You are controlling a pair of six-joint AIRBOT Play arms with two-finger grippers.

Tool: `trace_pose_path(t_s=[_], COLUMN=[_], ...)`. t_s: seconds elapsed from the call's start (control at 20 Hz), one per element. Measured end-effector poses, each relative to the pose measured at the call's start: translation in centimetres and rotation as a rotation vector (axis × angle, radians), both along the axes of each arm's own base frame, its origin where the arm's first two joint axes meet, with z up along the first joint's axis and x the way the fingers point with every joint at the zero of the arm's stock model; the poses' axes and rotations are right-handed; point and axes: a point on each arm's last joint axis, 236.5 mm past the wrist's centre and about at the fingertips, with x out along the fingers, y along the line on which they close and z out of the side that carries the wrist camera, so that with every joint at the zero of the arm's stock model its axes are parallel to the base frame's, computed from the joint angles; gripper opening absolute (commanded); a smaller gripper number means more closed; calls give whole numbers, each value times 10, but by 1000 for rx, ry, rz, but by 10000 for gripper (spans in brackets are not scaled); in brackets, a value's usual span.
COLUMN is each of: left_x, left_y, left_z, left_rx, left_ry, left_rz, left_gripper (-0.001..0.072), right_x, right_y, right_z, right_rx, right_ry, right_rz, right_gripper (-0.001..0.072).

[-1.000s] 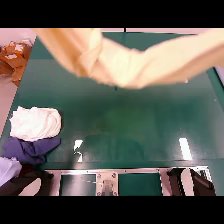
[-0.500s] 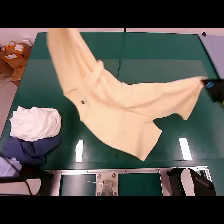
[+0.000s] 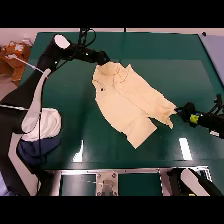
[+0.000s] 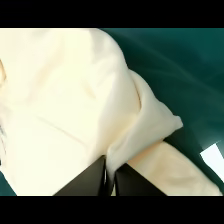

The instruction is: Fold the shirts.

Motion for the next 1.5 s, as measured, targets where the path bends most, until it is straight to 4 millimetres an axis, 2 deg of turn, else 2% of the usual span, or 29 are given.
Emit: trace_pose_path(t_s=[0.1,0.15,0.2,0.25,0.3,0.4,0.55,0.7,0.8,0.85,0.9,0.95,1.0,1.1,1.3,1.4,1.5], left_x=[-9,-13,-20,-27,-35,-56,-90,-128,-154,-166,-180,-193,-204,-226,-245,-244,-242], left_y=[16,28,43,58,76,101,121,124,118,111,104,96,87,66,21,2,-16], left_z=[-9,-9,-10,-11,-11,-9,-3,-7,-22,-33,-43,-59,-77,-110,-160,-176,-182], left_rx=[5,3,2,1,1,10,30,79,118,123,124,131,133,129,99,59,-1], left_ry=[94,143,207,273,340,456,574,646,669,672,676,686,694,715,716,722,744], left_rz=[-12,-6,1,12,25,21,7,23,55,81,97,111,133,162,209,246,265], left_gripper=[525,524,448,90,17,16,16,16,18,21,57,316,465,464,464,464,464], right_x=[8,12,16,18,19,14,-2,-24,-34,-39,-41,-43,-44,-43,-40,-39,-38], right_y=[-17,-28,-40,-47,-52,-51,-44,-49,-55,-56,-58,-61,-63,-69,-77,-80,-82], right_z=[7,13,20,27,33,37,31,18,10,7,5,4,3,1,0,-1,-5], right_rx=[-52,-82,-113,-132,-141,-141,-124,-131,-145,-145,-150,-156,-164,-177,-200,-203,-202], right_ry=[-9,-18,-28,-34,-39,-23,47,158,218,242,256,268,274,279,273,274,280], right_rz=[1,-5,-11,-12,-7,27,81,81,66,61,56,46,37,17,-14,-23,-28], right_gripper=[439,499,513,513,513,512,512,511,512,511,511,510,510,510,510,510,510])
